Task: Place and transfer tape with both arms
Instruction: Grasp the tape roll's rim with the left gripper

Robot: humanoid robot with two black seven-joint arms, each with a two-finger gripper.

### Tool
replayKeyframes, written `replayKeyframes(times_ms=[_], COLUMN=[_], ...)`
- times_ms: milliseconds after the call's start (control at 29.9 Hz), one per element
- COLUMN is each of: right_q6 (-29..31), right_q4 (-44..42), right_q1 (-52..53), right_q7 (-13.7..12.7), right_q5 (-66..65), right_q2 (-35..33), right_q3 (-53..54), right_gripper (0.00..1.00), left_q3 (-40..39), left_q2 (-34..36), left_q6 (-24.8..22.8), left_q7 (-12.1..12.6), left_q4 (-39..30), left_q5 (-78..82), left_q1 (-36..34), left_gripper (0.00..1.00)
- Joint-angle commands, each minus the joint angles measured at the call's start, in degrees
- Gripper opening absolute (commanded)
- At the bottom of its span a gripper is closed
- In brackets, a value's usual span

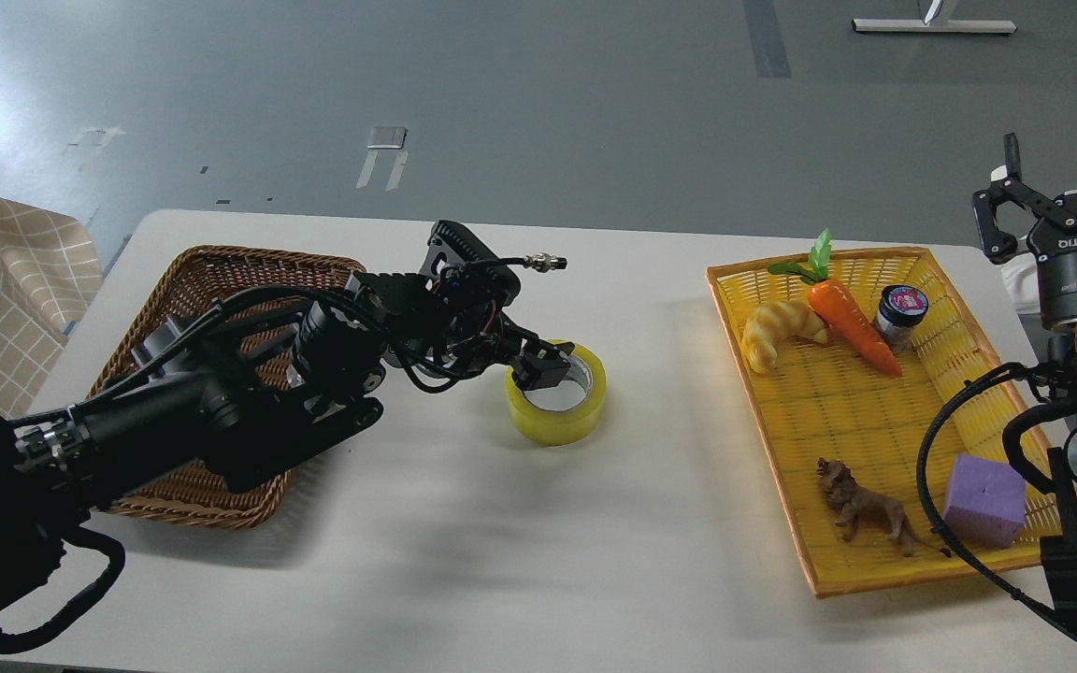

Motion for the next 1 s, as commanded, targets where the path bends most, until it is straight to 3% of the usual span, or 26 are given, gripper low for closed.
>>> replayKeyframes(times_ms=[0,635,969], right_q6=[0.00,0.00,0.00], right_q4=[0.09,0.09,0.18], right_q1=[-0.07,-0.42,-0.51], right_q7=[0.00,0.00,0.09], right_q5=[0.00,0.00,0.00], right_q2=[-0.02,0.07,0.16], right_q3=[0.00,0.00,0.00], right_gripper=[1.00,1.00,1.00], left_q3=[0.42,0.60,0.60], left_q2=[-1.14,-3.69,-4.13], left_q6=[0.00,0.00,0.00], left_q7=[0.06,-0.03,0.06], left_q4=[1.45,8.75,9.54], left_q5=[-0.18,-1.50,-1.50], left_q1=[0.08,1.48,2.19], left_gripper=[0.96,0.91,0.74])
